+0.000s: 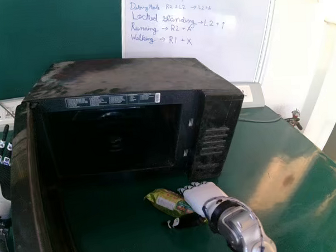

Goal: Put biscuit inside oven

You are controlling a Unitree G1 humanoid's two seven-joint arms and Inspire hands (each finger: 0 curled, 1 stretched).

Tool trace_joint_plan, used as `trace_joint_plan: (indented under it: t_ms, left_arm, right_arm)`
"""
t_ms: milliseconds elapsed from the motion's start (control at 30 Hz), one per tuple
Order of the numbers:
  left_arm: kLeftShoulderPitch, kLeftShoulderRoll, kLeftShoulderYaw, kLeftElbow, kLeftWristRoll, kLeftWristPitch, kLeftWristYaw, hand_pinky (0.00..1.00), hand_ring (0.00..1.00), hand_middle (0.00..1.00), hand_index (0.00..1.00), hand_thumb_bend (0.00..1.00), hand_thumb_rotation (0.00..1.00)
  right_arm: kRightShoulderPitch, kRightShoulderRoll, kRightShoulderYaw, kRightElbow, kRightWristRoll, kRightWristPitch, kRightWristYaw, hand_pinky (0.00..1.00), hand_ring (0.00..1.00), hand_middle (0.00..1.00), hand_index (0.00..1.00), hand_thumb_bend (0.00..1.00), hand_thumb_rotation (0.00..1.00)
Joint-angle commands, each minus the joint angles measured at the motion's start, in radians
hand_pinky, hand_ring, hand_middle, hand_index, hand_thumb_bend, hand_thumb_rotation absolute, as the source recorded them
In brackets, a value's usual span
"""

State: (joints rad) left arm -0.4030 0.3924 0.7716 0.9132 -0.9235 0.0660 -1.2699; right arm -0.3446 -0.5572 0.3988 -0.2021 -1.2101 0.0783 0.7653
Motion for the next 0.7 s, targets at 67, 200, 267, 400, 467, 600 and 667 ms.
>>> trace_joint_plan:
  t_ms: [67,200,267,400,467,600,667]
  left_arm:
    - [0.052,-0.051,0.006,0.042,-0.001,0.027,-0.001,0.00,0.28,0.72,1.00,0.14,1.00]
    - [0.053,-0.054,0.005,0.037,0.000,0.027,0.001,0.00,0.28,0.72,1.00,0.10,1.00]
    - [0.053,-0.055,0.005,0.035,0.000,0.024,0.002,0.00,0.28,0.72,1.00,0.12,1.00]
    - [0.048,-0.053,0.005,0.049,0.003,0.010,-0.016,0.00,0.30,0.73,1.00,0.14,1.00]
    - [0.048,-0.052,0.005,0.049,0.001,0.019,-0.011,0.00,0.30,0.74,1.00,0.14,1.00]
    - [0.050,-0.053,0.005,0.044,0.000,0.028,-0.001,0.00,0.30,0.73,1.00,0.16,1.00]
    - [0.048,-0.054,0.006,0.045,0.000,0.021,-0.009,0.00,0.30,0.74,1.00,0.16,1.00]
  right_arm:
    - [0.019,0.000,0.041,0.017,-0.047,-0.005,-0.009,0.96,1.00,1.00,1.00,1.00,0.28]
    - [0.063,0.009,0.067,0.011,-0.151,0.014,-0.131,0.92,0.94,0.97,0.98,0.86,0.24]
    - [0.086,0.014,0.083,0.015,-0.206,0.027,-0.202,0.90,0.91,0.95,0.96,0.80,0.22]
    - [0.114,0.039,0.119,0.012,-0.303,0.055,-0.229,0.95,0.93,0.97,0.99,0.76,0.28]
    - [0.126,0.046,0.129,0.008,-0.330,0.058,-0.236,0.97,0.94,0.98,1.00,0.75,0.28]
    - [0.139,0.043,0.151,0.006,-0.381,0.049,-0.232,1.00,0.96,1.00,1.00,0.79,0.28]
    - [0.150,0.041,0.156,0.011,-0.395,0.048,-0.262,1.00,0.96,0.99,1.00,0.80,0.29]
